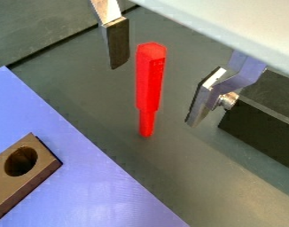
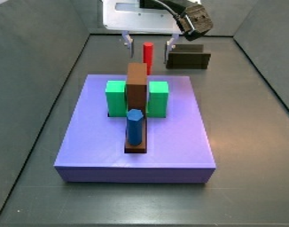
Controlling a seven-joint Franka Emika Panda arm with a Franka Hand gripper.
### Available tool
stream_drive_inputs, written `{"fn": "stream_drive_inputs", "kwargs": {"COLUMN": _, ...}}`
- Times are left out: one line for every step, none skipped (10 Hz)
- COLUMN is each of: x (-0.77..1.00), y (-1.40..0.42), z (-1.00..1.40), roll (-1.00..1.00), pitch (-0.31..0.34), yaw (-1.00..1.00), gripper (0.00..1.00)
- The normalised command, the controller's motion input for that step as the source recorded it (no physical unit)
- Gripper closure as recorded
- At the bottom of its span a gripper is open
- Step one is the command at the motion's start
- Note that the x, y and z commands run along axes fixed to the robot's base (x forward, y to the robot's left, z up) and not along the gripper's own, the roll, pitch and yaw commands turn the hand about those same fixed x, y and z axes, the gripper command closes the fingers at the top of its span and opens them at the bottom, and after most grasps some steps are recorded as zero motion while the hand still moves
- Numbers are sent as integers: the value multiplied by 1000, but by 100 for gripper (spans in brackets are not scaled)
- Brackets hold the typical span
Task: Pick up the red object. Move up. Move to above the board. Insert the red object.
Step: Pick up the red object.
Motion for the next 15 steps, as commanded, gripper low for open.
{"fn": "stream_drive_inputs", "kwargs": {"x": 0, "y": 0, "z": 0, "roll": 0, "pitch": 0, "yaw": -20, "gripper": 0}}
{"fn": "stream_drive_inputs", "kwargs": {"x": 0, "y": 0, "z": 0, "roll": 0, "pitch": 0, "yaw": -17, "gripper": 0}}
{"fn": "stream_drive_inputs", "kwargs": {"x": -11, "y": -20, "z": 0, "roll": 0, "pitch": 0, "yaw": 0, "gripper": 0}}
{"fn": "stream_drive_inputs", "kwargs": {"x": 0, "y": -57, "z": 0, "roll": 0, "pitch": -1, "yaw": 0, "gripper": 0}}
{"fn": "stream_drive_inputs", "kwargs": {"x": 0, "y": 0, "z": 0, "roll": 1, "pitch": 0, "yaw": -11, "gripper": 0}}
{"fn": "stream_drive_inputs", "kwargs": {"x": 0, "y": 0, "z": 0, "roll": 0, "pitch": 0, "yaw": 0, "gripper": 0}}
{"fn": "stream_drive_inputs", "kwargs": {"x": 0, "y": 0, "z": 0, "roll": 0, "pitch": 0, "yaw": 0, "gripper": 100}}
{"fn": "stream_drive_inputs", "kwargs": {"x": 0, "y": 0, "z": 0, "roll": 0, "pitch": 0, "yaw": 0, "gripper": 100}}
{"fn": "stream_drive_inputs", "kwargs": {"x": 0, "y": 0, "z": 0, "roll": 0, "pitch": 0, "yaw": 0, "gripper": 100}}
{"fn": "stream_drive_inputs", "kwargs": {"x": 0, "y": 0, "z": 0, "roll": 0, "pitch": 0, "yaw": 0, "gripper": 100}}
{"fn": "stream_drive_inputs", "kwargs": {"x": 0, "y": 0, "z": 0, "roll": 0, "pitch": 0, "yaw": 0, "gripper": 100}}
{"fn": "stream_drive_inputs", "kwargs": {"x": 0, "y": 0, "z": 0, "roll": 0, "pitch": 0, "yaw": 0, "gripper": 100}}
{"fn": "stream_drive_inputs", "kwargs": {"x": 0, "y": 0, "z": 0, "roll": 0, "pitch": 0, "yaw": 0, "gripper": 100}}
{"fn": "stream_drive_inputs", "kwargs": {"x": 0, "y": 0, "z": 0, "roll": 0, "pitch": 0, "yaw": 0, "gripper": 100}}
{"fn": "stream_drive_inputs", "kwargs": {"x": 0, "y": 0, "z": 0, "roll": 0, "pitch": 0, "yaw": 0, "gripper": 100}}
